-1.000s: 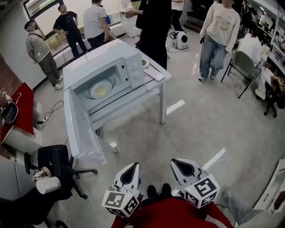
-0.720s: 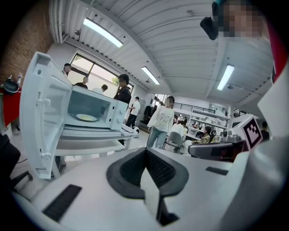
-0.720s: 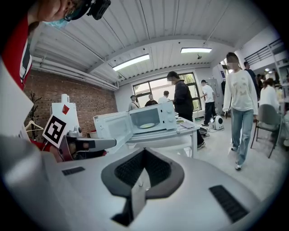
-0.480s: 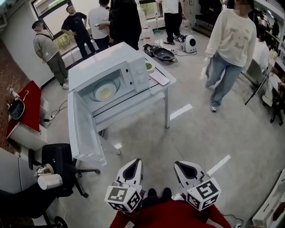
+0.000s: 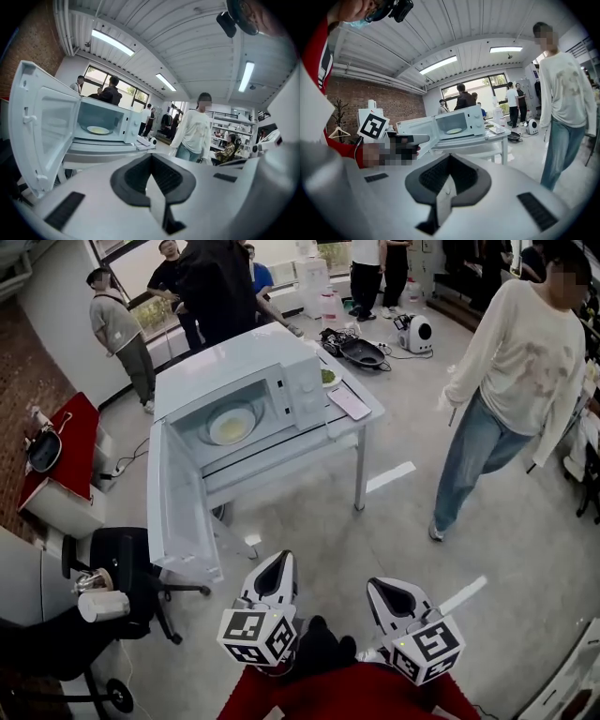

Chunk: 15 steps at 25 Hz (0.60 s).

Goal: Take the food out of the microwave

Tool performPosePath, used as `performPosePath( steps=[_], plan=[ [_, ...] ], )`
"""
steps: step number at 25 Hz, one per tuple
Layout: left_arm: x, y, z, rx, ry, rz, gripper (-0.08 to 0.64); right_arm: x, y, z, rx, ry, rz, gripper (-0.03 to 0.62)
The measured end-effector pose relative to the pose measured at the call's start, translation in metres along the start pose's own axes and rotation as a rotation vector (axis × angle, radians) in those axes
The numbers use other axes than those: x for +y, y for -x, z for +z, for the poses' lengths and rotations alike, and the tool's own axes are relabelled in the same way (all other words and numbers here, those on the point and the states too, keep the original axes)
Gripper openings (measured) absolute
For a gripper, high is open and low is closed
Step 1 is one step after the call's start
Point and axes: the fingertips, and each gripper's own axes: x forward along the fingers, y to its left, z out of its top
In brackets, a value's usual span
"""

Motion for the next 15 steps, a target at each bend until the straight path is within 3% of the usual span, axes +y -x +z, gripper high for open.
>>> performPosePath(
  steps=[15],
  plan=[
    [0.051, -0.072, 0.02, -0.004, 0.069, 0.065, 0.008, -0.03, -0.049, 0.02, 0.029, -0.012, -0.013, 0.011]
  ],
)
